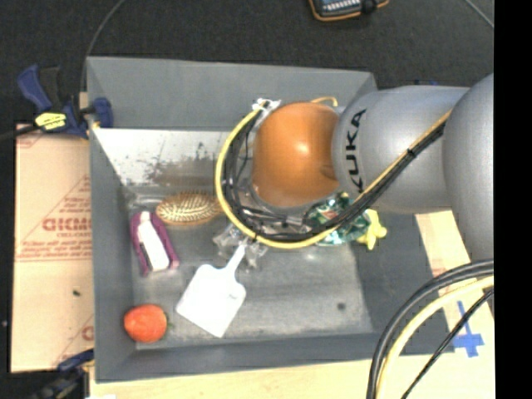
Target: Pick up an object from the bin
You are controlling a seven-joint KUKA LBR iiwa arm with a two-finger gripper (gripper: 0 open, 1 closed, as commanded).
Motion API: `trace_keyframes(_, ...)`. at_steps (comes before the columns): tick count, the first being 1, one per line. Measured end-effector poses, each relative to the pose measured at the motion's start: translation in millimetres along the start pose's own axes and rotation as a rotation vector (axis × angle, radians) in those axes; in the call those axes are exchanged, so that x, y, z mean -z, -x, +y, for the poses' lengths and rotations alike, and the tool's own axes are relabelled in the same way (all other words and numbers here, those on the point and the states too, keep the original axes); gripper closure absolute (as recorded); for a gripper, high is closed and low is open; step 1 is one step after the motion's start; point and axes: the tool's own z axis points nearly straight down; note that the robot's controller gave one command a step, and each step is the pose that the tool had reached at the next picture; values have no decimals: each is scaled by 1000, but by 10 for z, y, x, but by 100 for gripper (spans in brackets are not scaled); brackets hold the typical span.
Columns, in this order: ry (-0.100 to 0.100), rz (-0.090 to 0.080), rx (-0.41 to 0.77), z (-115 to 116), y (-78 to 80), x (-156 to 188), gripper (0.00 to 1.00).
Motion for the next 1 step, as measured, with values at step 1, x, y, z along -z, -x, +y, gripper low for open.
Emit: trace_keyframes(1,2,2,-2,4,-6,137,100)
